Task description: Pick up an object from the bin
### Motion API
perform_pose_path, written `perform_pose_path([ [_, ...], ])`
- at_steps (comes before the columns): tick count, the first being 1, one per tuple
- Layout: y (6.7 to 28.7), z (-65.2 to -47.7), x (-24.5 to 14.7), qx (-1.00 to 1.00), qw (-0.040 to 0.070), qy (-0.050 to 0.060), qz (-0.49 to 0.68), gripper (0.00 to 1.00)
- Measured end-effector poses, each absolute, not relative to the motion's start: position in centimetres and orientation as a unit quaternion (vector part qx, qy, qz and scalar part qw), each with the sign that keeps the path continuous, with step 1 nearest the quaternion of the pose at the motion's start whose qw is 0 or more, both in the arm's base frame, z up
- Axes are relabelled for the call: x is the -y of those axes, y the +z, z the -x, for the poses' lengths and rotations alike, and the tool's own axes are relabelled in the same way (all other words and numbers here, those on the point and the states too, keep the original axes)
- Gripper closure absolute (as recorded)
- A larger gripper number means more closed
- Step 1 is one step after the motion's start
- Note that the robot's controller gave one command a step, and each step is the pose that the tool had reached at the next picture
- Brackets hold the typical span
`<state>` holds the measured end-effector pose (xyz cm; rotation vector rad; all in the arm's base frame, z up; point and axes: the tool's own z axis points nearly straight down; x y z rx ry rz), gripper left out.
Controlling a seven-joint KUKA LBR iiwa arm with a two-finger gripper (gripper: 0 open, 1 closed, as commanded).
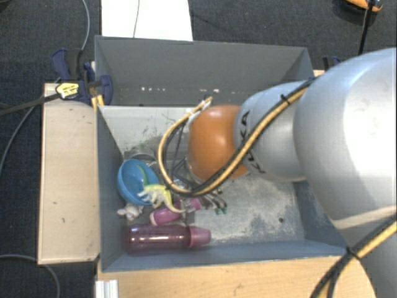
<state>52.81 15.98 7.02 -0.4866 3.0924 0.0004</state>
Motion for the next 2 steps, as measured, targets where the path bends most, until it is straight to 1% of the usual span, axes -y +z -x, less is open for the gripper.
perform_pose_path([
  [1, 7.0, -52.8, -16.0, -0.988, 0.006, 0.000, 0.156, 1.00],
  [2, 21.7, -52.9, -15.2, -0.985, 0.008, 0.000, 0.172, 1.00],
])
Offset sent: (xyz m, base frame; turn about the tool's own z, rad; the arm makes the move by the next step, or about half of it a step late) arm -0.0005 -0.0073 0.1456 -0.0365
